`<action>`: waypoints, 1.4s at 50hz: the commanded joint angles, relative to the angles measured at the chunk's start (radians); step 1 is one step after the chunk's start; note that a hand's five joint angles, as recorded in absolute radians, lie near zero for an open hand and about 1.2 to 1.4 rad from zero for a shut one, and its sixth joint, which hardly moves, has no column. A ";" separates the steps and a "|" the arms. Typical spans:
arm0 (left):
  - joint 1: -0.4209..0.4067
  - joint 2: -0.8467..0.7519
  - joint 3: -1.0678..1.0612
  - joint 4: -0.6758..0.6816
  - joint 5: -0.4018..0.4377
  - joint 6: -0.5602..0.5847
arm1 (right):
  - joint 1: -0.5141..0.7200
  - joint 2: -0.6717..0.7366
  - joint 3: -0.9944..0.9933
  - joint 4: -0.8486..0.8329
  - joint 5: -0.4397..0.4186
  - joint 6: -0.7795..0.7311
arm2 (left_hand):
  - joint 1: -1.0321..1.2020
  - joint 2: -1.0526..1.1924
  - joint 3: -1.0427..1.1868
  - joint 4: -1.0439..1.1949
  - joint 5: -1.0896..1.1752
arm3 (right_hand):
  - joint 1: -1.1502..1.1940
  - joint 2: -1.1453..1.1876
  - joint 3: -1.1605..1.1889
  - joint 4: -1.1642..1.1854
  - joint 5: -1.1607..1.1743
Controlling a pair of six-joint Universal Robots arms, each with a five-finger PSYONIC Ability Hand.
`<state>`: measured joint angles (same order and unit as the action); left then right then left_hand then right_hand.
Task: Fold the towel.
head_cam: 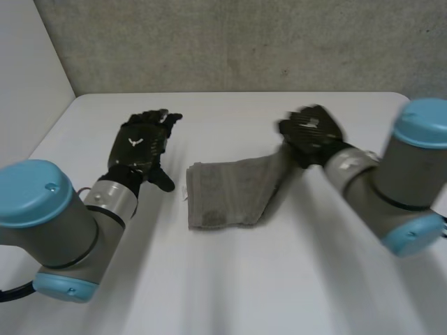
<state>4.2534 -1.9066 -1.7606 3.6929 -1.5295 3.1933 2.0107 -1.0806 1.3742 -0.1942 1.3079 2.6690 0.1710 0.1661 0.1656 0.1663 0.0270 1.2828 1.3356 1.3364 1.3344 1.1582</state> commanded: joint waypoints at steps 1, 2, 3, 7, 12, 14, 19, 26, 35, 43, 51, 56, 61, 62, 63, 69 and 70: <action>0.059 0.083 -0.051 0.004 0.000 -0.001 | 0.209 0.157 -0.233 0.076 -0.121 0.003 | 0.004 0.009 0.010 0.009 -0.026 | 0.113 0.061 0.060 0.062 0.064; 0.059 0.083 -0.051 0.004 0.000 -0.001 | 0.241 0.201 -0.260 0.079 -0.140 0.005 | 0.004 0.009 0.010 0.009 -0.026 | 0.113 0.061 0.060 0.062 0.064; 0.069 0.092 -0.057 0.004 0.000 -0.001 | 0.275 0.250 -0.280 0.085 -0.147 0.003 | 0.004 0.009 0.010 0.009 -0.026 | 0.113 0.061 0.060 0.062 0.064; 0.091 0.096 -0.065 0.004 0.002 -0.003 | 0.316 0.326 -0.302 0.125 -0.141 -0.005 | 0.004 0.009 0.010 0.009 -0.026 | 0.113 0.061 0.060 0.062 0.064; 0.097 0.095 -0.065 0.004 0.005 -0.018 | 0.310 0.332 -0.290 0.151 -0.084 -0.001 | 0.004 0.009 0.010 0.009 -0.026 | -0.153 -0.206 -0.206 -0.204 -0.203; 0.099 0.092 -0.059 0.004 0.005 -0.032 | 0.307 0.311 -0.270 0.148 -0.047 0.003 | 0.004 0.009 0.010 0.009 -0.026 | -0.717 -0.769 -0.770 -0.768 -0.766; 0.086 0.080 -0.025 0.004 0.008 -0.084 | 0.290 0.156 -0.175 0.099 0.025 0.023 | 0.004 0.009 0.010 0.009 -0.026 | -1.108 -1.161 -1.162 -1.160 -1.158; 0.045 0.020 0.033 0.004 0.009 -0.104 | 0.249 -0.007 -0.029 0.021 0.048 0.176 | 0.004 0.009 0.010 0.009 -0.026 | -1.108 -1.161 -1.162 -1.160 -1.158; -0.044 -0.161 0.125 -0.028 0.009 -0.092 | 0.155 0.043 -0.030 0.042 0.036 0.342 | 0.013 0.018 0.018 0.018 -0.017 | -1.108 -1.161 -1.162 -1.160 -1.158; -0.079 -0.301 0.190 -0.129 0.003 -0.085 | 0.117 0.207 -0.072 0.045 0.033 0.362 | 0.025 0.030 0.030 0.030 -0.006 | -1.108 -1.161 -1.162 -1.160 -1.158; -0.078 -0.336 0.228 -0.197 -0.003 -0.062 | 0.094 0.257 -0.104 0.105 0.030 0.358 | 0.025 0.030 0.030 0.030 -0.006 | -1.108 -1.161 -1.162 -1.160 -1.158; -0.075 -0.255 0.230 -0.200 -0.005 -0.061 | 0.071 0.170 -0.109 0.114 0.030 0.362 | 0.022 0.027 0.027 0.027 -0.009 | -1.108 -1.161 -1.162 -1.160 -1.158; -0.072 -0.095 0.242 -0.199 0.000 -0.067 | 0.046 -0.012 -0.093 0.111 0.050 0.380 | 0.016 0.021 0.021 0.021 -0.014 | -1.108 -1.161 -1.162 -1.160 -1.158; -0.072 -0.042 0.257 -0.203 0.000 -0.072 | 0.037 -0.066 -0.092 0.111 0.062 0.399 | 0.013 0.018 0.019 0.018 -0.017 | -1.108 -1.161 -1.162 -1.160 -1.158; -0.069 0.015 0.271 -0.212 0.000 -0.073 | 0.037 -0.067 -0.092 0.111 0.062 0.399 | 0.016 0.021 0.021 0.021 -0.014 | -1.108 -1.161 -1.162 -1.160 -1.158; -0.043 0.148 0.341 -0.348 -0.004 -0.075 | -0.016 -0.261 -0.112 0.148 0.201 0.469 | 0.025 0.030 0.030 0.029 -0.006 | -1.108 -1.161 -1.162 -1.160 -1.158; -0.043 0.149 0.342 -0.349 -0.005 -0.075 | -0.041 -0.289 -0.124 0.195 0.214 0.466 | 0.025 0.030 0.030 0.030 -0.006 | -1.108 -1.161 -1.162 -1.160 -1.158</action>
<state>4.1888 -1.8727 -1.4804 3.4562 -1.5298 3.1214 2.0331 -1.2037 1.2747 -0.0762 1.4185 3.0983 0.1711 0.1660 0.1659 0.1657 0.0252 0.2327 0.2482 0.2446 0.2602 0.0603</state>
